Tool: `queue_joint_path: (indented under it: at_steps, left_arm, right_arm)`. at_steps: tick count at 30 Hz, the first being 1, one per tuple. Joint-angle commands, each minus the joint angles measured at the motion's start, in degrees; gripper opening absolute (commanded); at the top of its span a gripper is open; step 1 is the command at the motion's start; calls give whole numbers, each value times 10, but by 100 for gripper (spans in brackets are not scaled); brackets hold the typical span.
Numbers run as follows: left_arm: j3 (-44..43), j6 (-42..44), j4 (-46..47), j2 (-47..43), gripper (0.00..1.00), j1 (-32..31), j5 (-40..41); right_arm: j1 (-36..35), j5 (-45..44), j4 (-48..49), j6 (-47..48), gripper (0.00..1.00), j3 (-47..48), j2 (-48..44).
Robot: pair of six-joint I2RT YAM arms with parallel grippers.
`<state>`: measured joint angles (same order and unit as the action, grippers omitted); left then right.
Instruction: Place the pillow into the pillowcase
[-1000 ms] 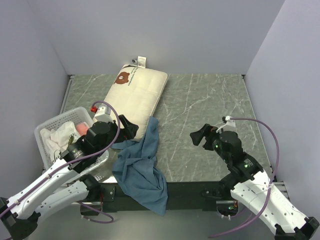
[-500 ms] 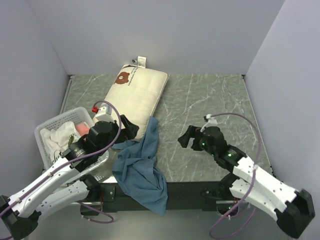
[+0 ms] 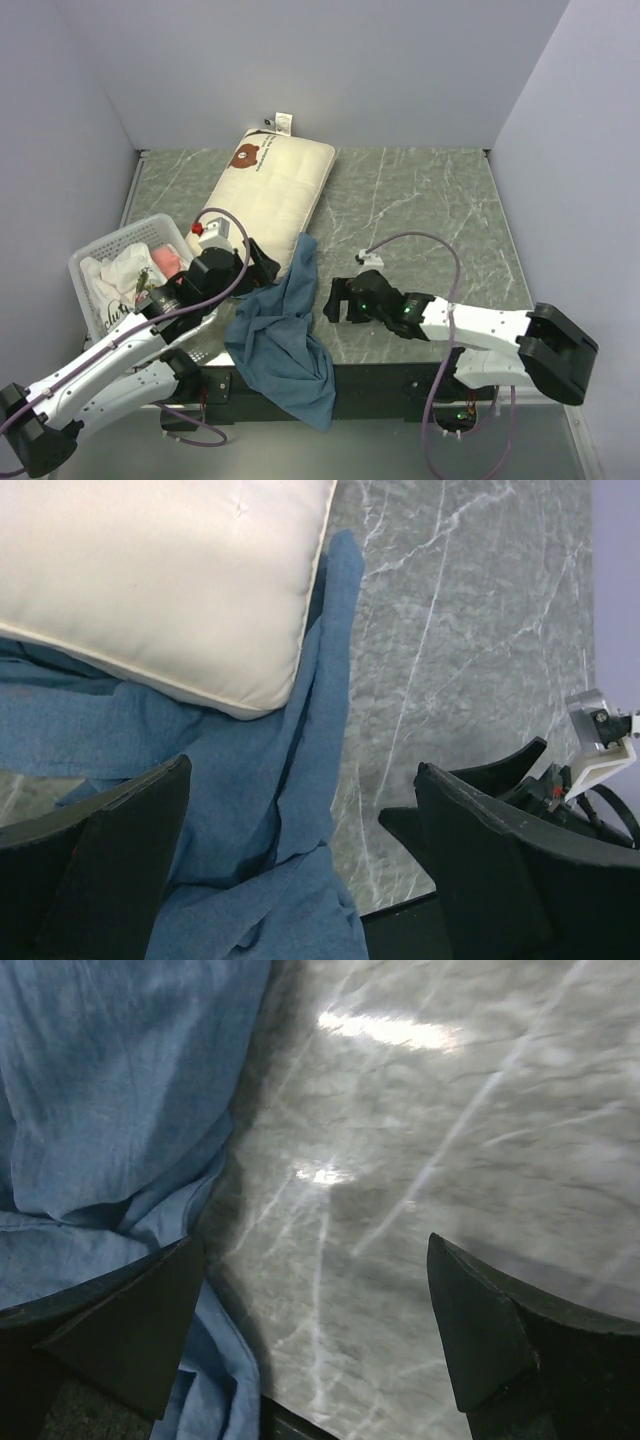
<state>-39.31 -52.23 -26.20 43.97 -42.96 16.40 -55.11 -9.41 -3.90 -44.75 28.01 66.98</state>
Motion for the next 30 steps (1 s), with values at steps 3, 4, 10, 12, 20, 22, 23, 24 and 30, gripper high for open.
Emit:
queue_joint_path:
  at_steps: [3,4,10,12,20,22,23,24,30]
  left_arm:
    - [45,-36,22,-4,99,-1,-6]
    - [49,-38,29,-3,99,-2,-8]
    - [69,-69,9,2,99,-2,12]
    - [85,-116,1,-12,99,-2,38]
    - [121,-163,9,-50,99,-1,63]
    - [117,-149,23,-35,99,-1,49]
    - [113,-131,30,-29,98,-1,42]
    - [111,-120,50,-14,98,-2,33]
    - [100,-32,155,50,99,-5,-80]
  right_arm:
    - [-96,-46,76,-37,98,75,71]
    - [-122,-54,72,-41,98,85,83]
    - [-161,-33,121,-79,97,97,158]
    - [-164,-25,130,-84,95,109,192]
    - [-145,-52,75,-89,26,97,166]
    - [-120,-69,31,-90,0,93,135]
    - [-109,-86,-15,-90,0,85,90]
    - [-96,-97,-38,-89,0,80,60]
    - [65,-127,-188,-26,0,93,-182]
